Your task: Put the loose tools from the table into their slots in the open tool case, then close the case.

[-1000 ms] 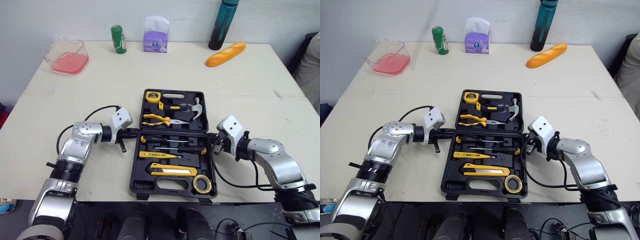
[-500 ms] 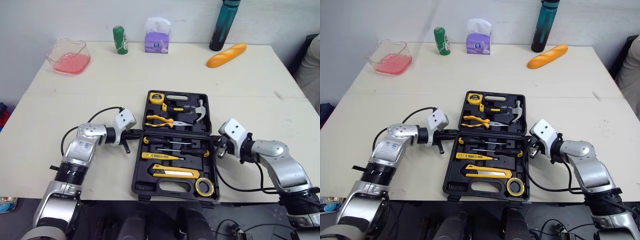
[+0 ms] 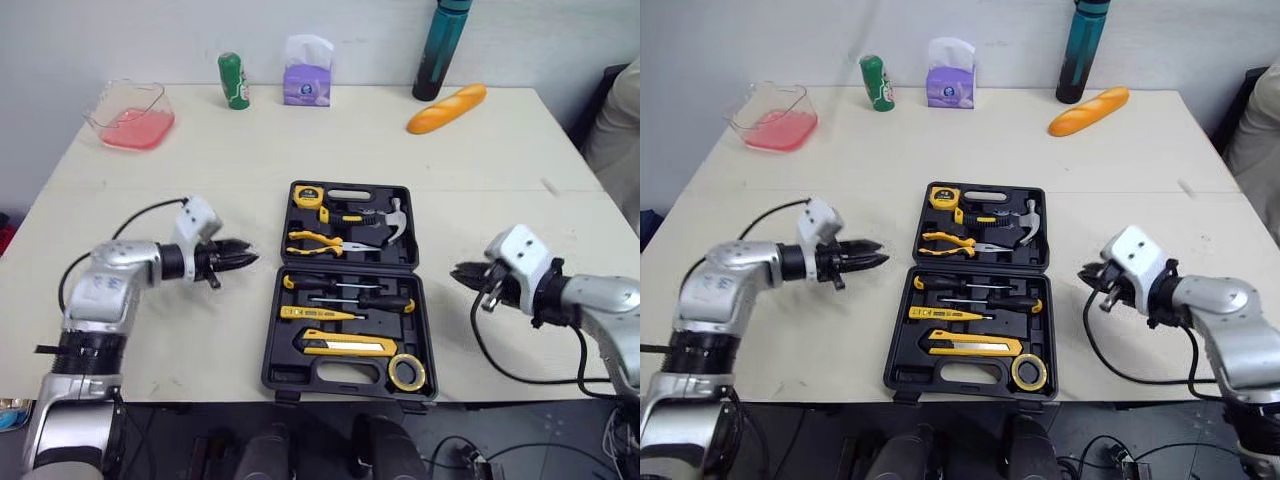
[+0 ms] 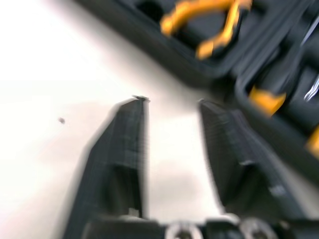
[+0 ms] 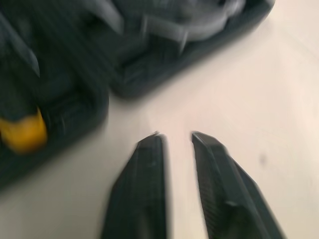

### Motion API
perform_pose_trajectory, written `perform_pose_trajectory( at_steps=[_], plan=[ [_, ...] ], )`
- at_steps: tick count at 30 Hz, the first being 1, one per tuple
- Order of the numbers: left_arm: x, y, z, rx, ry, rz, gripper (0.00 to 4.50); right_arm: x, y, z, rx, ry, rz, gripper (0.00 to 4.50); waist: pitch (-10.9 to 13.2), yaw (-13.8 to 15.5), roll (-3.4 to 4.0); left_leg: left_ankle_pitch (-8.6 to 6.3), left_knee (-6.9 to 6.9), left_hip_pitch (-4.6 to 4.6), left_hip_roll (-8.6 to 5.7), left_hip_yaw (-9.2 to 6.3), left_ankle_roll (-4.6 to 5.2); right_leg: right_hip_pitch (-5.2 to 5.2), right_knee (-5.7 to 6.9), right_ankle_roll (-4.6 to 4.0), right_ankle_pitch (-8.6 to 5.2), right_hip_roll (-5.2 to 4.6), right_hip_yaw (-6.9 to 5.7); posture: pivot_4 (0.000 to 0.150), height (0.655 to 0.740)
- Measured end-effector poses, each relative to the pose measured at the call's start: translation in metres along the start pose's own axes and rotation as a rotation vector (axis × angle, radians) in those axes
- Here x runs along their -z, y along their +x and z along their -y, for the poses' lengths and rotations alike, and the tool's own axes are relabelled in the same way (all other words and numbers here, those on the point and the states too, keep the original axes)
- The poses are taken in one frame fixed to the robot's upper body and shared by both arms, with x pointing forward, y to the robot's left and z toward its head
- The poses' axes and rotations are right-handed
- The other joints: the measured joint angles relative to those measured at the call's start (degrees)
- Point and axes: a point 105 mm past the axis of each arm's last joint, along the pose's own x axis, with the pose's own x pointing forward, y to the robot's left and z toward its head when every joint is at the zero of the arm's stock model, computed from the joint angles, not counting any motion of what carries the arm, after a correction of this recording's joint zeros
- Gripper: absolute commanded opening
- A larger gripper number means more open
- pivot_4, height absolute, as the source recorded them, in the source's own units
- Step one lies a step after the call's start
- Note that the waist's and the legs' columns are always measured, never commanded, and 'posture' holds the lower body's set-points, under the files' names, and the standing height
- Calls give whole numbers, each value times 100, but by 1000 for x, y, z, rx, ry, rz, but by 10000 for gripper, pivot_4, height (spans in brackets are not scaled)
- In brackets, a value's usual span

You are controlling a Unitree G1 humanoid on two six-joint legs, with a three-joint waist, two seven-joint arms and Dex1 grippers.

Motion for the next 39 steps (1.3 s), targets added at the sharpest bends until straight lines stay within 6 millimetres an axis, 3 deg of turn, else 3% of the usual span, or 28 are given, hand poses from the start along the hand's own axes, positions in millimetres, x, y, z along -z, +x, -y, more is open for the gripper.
perform_pose_trajectory(
  at_steps=[2, 4, 10, 25, 27, 30, 35, 36, 39],
  plan=[
    [-16, 6, -1, -27, -64, -12, 43759, -17, 5, 0, -4, 84, 31, 35635, 0, 16, 0, 0, 0, -4, -4, -7, 1, 0, -1, 0, 0, 0, -2, 1500, 7400],
    [-20, 14, -4, -64, -143, -43, 45000, -27, 11, -2, -11, 160, 27, 44626, 0, 8, 0, 0, -6, -6, -5, -6, 1, -1, -6, 0, 0, 2, -3, 1500, 7400],
    [-5, 48, 2, -78, -358, -169, 45000, -28, 35, 10, 71, 301, -67, 44626, 0, -20, 0, 3, -9, -12, -5, 6, -1, -15, -1, 0, 0, 9, 4, 1500, 7400],
    [4, 62, -4, -133, -382, -221, 45000, 4, 62, 14, 148, 471, -238, 44626, 0, -81, 0, 9, -20, -11, -5, 20, -13, -30, 8, 0, 0, 12, 21, 1500, 7400],
    [5, 63, -4, -141, -337, -227, 39661, 6, 64, 12, 141, 473, -248, 39550, 0, -97, 0, 10, -20, -10, -5, 21, -15, -31, 11, 0, 0, 12, 23, 1500, 7400],
    [7, 64, -2, -132, -242, -230, 28823, 4, 69, 5, 105, 466, -238, 27979, -2, -133, 2, 10, -23, -8, -5, 21, -15, -32, 12, -1, -1, 14, 26, 1500, 7400],
    [8, 65, 3, -114, -200, -236, 7734, -1, 74, -4, 80, 438, -221, 2775, -15, -124, 3, 10, -21, -2, -7, 20, -15, -30, 17, -1, -1, 12, 31, 1500, 7400],
    [8, 65, 3, -117, -195, -233, 6293, -1, 74, -4, 81, 440, -219, 97, -21, -126, 1, 10, -21, 1, -7, 20, -15, -27, 17, -2, -1, 12, 32, 1500, 7400],
    [9, 66, 4, -128, -188, -229, 4491, 0, 74, -4, 91, 440, -217, 0, -44, -128, 0, 10, -22, 9, -7, 21, -15, -21, 16, -2, -1, 12, 34, 1500, 7400]
  ],
)
